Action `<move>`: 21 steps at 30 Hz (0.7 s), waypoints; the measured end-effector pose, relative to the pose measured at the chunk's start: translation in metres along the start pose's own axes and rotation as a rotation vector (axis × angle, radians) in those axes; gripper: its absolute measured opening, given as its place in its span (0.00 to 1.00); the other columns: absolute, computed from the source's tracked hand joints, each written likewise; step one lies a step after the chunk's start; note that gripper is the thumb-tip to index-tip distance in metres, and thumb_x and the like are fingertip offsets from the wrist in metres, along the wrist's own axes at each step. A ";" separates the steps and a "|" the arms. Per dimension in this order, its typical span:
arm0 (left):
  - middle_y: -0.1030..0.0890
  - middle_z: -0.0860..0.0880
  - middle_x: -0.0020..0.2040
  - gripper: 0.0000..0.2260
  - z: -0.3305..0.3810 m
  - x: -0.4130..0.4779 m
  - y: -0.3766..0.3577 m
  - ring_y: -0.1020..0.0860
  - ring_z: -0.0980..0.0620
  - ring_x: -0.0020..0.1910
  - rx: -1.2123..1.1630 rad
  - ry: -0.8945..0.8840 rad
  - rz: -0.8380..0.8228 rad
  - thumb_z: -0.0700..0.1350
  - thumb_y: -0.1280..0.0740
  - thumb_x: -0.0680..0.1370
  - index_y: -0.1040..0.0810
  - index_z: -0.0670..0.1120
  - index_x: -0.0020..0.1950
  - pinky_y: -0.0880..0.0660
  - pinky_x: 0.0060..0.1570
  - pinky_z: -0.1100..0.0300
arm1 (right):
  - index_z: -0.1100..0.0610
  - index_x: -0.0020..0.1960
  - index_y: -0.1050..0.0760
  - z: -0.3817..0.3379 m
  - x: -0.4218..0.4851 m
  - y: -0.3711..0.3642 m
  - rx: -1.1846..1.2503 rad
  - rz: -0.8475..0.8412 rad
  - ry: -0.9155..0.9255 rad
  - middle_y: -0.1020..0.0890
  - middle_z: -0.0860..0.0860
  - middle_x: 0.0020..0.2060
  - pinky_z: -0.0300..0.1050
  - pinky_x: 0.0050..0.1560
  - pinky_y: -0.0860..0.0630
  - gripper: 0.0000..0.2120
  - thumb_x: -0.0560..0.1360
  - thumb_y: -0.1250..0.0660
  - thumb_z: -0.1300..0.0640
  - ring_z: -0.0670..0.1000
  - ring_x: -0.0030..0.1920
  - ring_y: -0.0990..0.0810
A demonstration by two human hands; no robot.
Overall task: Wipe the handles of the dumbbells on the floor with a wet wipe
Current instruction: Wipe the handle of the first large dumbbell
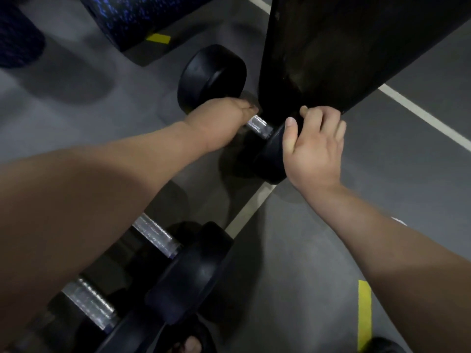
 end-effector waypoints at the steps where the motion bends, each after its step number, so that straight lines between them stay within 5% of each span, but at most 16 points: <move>1: 0.25 0.41 0.70 0.24 0.001 0.001 0.003 0.26 0.40 0.68 -0.001 -0.019 0.010 0.35 0.34 0.77 0.28 0.42 0.74 0.29 0.66 0.47 | 0.60 0.63 0.26 0.000 0.000 0.000 0.001 0.006 -0.003 0.27 0.58 0.61 0.53 0.58 0.30 0.20 0.83 0.44 0.47 0.60 0.57 0.28; 5: 0.22 0.47 0.48 0.10 -0.007 0.009 0.008 0.21 0.45 0.48 -0.033 0.019 0.120 0.34 0.34 0.75 0.18 0.45 0.51 0.24 0.48 0.50 | 0.60 0.64 0.26 0.001 0.000 0.000 0.025 0.004 -0.016 0.27 0.58 0.61 0.52 0.59 0.31 0.19 0.83 0.44 0.48 0.60 0.58 0.28; 12: 0.17 0.47 0.50 0.10 0.002 0.014 -0.011 0.27 0.46 0.56 -0.222 0.256 0.406 0.44 0.35 0.80 0.15 0.48 0.55 0.31 0.52 0.61 | 0.60 0.63 0.26 0.001 -0.001 0.000 0.033 0.008 -0.023 0.27 0.58 0.61 0.52 0.59 0.32 0.19 0.83 0.44 0.48 0.59 0.58 0.28; 15: 0.16 0.48 0.55 0.14 0.020 0.009 -0.024 0.27 0.43 0.53 -0.261 0.122 0.391 0.39 0.36 0.79 0.18 0.44 0.63 0.31 0.52 0.60 | 0.60 0.63 0.26 0.000 -0.001 0.000 0.024 0.008 -0.025 0.27 0.58 0.61 0.54 0.59 0.31 0.19 0.82 0.44 0.48 0.59 0.58 0.29; 21: 0.16 0.48 0.55 0.17 0.016 0.008 -0.012 0.26 0.44 0.59 -0.276 0.023 0.297 0.51 0.38 0.80 0.16 0.45 0.62 0.28 0.61 0.52 | 0.60 0.63 0.26 0.000 -0.002 -0.001 0.033 0.014 -0.025 0.27 0.58 0.61 0.54 0.59 0.31 0.19 0.82 0.43 0.48 0.60 0.58 0.29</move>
Point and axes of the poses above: each hand's wrist, its own x-axis towards the middle knuckle, its own y-axis out of the back of the hand, z = x × y, the point moved 5 cm from there along x, towards the middle knuckle
